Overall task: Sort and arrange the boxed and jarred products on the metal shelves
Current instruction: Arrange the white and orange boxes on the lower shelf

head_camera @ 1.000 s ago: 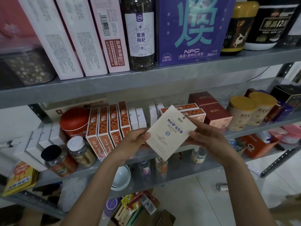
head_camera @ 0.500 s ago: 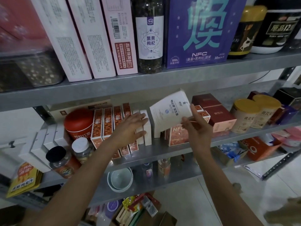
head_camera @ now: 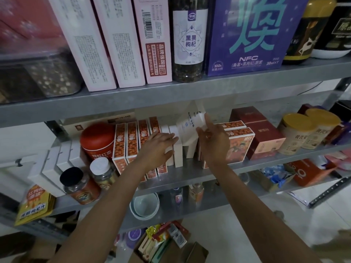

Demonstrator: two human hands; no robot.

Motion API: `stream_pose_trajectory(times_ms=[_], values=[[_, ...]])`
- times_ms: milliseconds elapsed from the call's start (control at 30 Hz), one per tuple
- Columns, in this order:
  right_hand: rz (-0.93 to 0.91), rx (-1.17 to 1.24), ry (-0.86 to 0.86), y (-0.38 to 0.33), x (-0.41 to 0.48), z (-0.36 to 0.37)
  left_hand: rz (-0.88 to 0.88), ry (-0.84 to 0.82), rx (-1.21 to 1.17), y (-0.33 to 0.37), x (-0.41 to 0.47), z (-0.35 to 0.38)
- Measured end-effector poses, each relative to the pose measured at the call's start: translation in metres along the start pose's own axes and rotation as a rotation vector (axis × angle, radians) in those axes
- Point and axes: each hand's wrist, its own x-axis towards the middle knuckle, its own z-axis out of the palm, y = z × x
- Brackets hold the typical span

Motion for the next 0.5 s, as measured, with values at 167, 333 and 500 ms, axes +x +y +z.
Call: stream_pose_trajectory(times_ms=[167, 333, 500], values=[[-0.116, -0.246, -0.170, -0.002, 0.002, 0.015, -0.002, 0.020, -0.011, -0.001, 0.001, 0.000], [-0.180, -0.586, -0.393, 0.005, -0.001, 0.031, -0.009, 0.017, -0.023, 0.000, 0.001, 0.000], [-0.264, -0.790, -0.485, 0.007, -0.006, 0.035, -0.019, -0.007, -0.010, 0.002, 0.001, -0.002]])
